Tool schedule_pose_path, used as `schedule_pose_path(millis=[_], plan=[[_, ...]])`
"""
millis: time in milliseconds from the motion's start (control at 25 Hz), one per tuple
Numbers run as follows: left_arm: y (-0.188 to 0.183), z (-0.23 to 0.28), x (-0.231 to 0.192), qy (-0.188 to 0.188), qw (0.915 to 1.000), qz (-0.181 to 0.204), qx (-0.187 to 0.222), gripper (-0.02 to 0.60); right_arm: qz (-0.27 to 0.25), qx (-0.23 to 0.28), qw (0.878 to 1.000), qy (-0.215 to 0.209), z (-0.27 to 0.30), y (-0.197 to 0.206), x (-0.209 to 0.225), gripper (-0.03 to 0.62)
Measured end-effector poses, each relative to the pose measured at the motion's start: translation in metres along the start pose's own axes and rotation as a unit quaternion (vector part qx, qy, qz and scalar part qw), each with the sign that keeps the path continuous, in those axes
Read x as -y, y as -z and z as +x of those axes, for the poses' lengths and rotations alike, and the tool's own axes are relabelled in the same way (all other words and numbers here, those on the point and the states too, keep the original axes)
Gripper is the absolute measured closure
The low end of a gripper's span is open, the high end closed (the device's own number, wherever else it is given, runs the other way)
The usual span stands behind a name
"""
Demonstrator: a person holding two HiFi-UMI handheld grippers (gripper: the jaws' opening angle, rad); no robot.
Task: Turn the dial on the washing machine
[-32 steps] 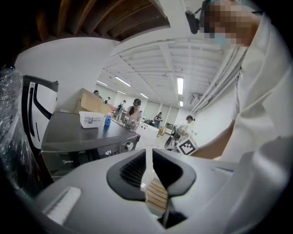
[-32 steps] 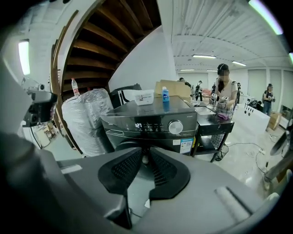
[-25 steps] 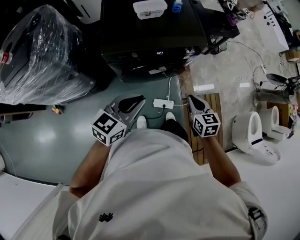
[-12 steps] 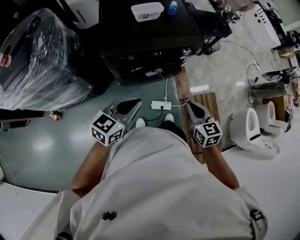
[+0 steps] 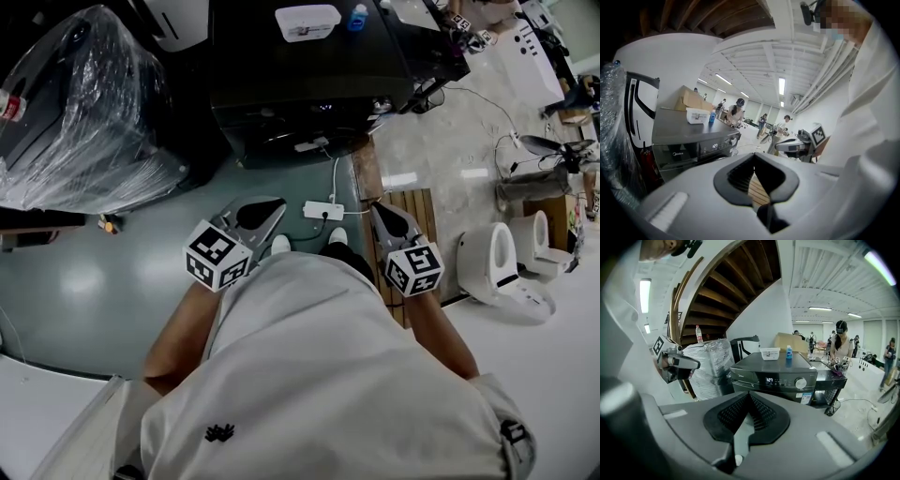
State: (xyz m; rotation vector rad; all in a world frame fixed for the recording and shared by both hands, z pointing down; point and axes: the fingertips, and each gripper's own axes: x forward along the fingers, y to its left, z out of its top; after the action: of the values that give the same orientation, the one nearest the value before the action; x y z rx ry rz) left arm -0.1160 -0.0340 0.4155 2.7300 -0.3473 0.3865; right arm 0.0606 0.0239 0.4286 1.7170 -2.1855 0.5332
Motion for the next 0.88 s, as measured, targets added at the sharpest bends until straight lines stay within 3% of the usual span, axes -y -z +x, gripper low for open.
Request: schedule_pose_path(millis=[880], plan=[[0.0023,0.0007,0.0021,0.004,1.0,0.0,-0.007,0.523,0.004,0.014,1.0,0.002,-0.0036,-0.0039,-0.0016,0.592]])
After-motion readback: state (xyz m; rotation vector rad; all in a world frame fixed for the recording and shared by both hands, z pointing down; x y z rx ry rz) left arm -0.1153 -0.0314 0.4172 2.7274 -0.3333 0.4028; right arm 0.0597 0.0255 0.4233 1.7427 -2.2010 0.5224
